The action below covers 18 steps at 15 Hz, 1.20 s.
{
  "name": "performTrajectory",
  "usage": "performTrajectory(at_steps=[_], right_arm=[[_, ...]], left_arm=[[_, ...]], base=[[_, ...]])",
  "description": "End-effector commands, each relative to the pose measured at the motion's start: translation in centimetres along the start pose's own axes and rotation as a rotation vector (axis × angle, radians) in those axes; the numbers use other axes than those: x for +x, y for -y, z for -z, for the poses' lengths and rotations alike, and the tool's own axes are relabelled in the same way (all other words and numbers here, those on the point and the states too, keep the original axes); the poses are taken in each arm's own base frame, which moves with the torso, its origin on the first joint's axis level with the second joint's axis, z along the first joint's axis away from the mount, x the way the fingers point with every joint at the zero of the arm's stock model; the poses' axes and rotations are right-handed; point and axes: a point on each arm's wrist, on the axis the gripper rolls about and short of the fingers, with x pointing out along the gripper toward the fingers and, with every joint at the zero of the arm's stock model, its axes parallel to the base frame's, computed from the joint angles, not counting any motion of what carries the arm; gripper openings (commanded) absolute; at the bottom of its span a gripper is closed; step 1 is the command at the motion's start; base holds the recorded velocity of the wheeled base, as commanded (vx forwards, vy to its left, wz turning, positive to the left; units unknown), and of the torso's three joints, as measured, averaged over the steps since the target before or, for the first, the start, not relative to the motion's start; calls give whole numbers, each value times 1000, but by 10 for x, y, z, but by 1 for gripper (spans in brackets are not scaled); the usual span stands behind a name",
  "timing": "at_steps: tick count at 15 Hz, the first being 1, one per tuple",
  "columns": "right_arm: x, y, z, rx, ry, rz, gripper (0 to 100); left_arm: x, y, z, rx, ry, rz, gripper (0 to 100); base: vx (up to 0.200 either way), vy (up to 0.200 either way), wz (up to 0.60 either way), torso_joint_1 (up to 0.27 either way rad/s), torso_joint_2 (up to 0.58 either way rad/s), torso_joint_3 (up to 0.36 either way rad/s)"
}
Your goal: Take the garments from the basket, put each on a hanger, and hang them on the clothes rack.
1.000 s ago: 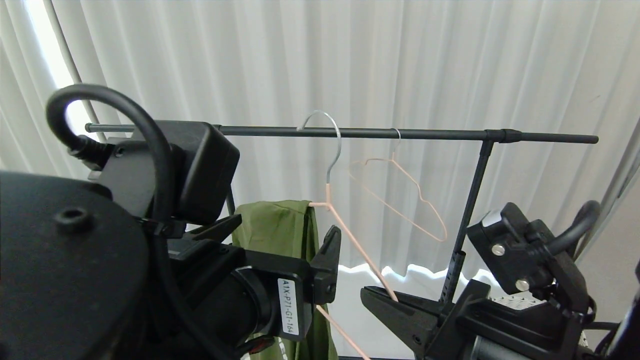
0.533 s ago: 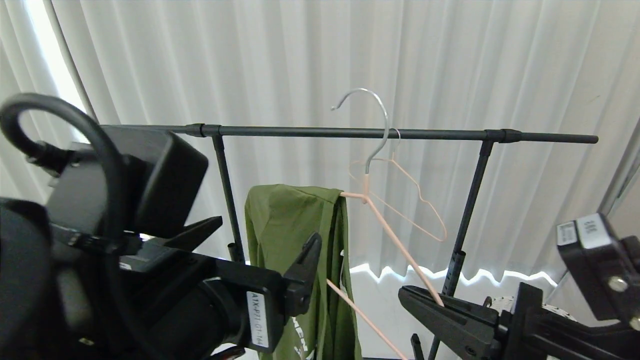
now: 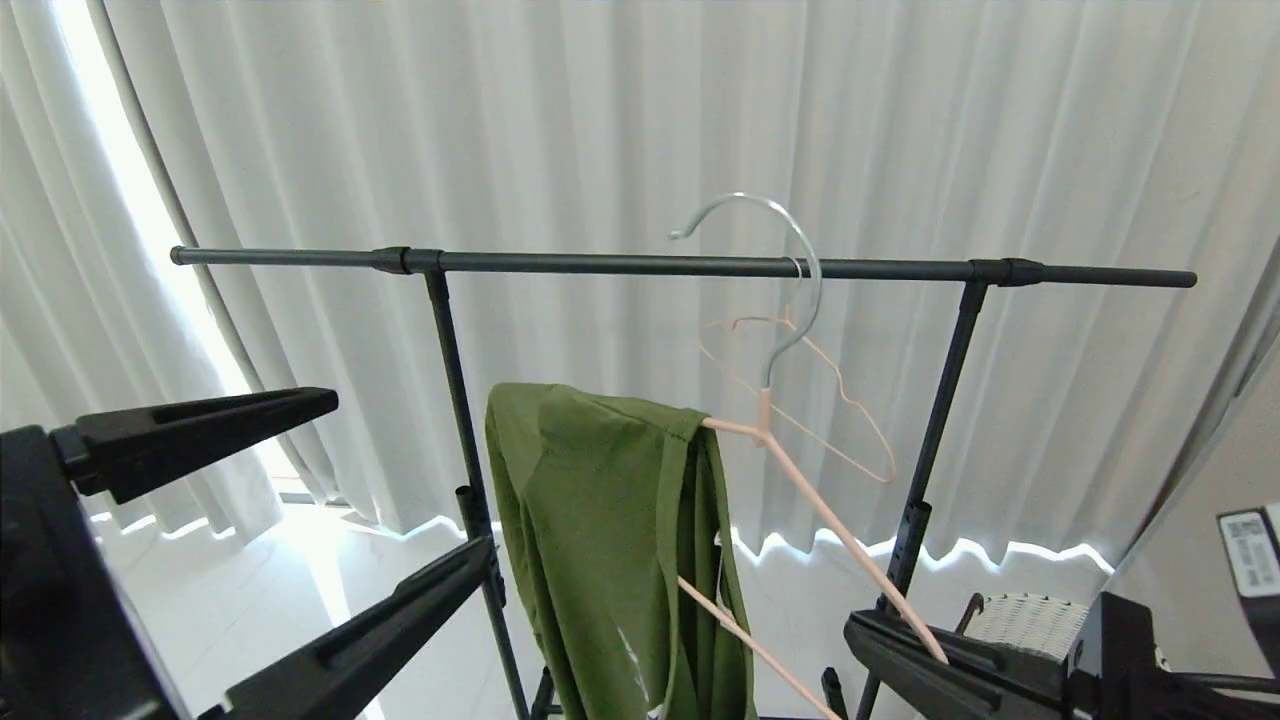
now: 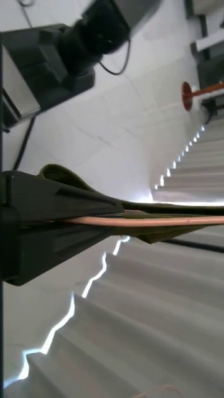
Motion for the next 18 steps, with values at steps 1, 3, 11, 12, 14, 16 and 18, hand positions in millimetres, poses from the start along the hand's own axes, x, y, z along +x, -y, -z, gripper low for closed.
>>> performTrajectory(at_steps=[1,3,11,12,14,16,18], right_arm=[[-14,3,8,-24,-19,-53,0],[-27,7,16,-60,-34,-116,0],[-44,-4,38,-118,-110,-294,0],[-46,-5,42,-122,-123,-307,0],[-56,-8,55,-140,-172,-364,0],[-56,-10,57,-144,-180,-379,0],[-56,-10,57,-147,-180,-385,0]], left_arm=[[-15,-8,15,26,16,16,100],[-11,-2,23,59,2,104,100],[-7,22,57,152,-50,442,100],[-7,24,59,158,-57,459,100],[2,31,63,168,-102,494,100],[2,38,64,167,-96,614,100],[5,44,68,169,-111,694,100]], base=[[0,0,0,0,0,0],[0,0,0,0,0,0],[0,0,0,0,0,0],[0,0,0,0,0,0],[0,0,0,0,0,0],[0,0,0,0,0,0],[0,0,0,0,0,0]])
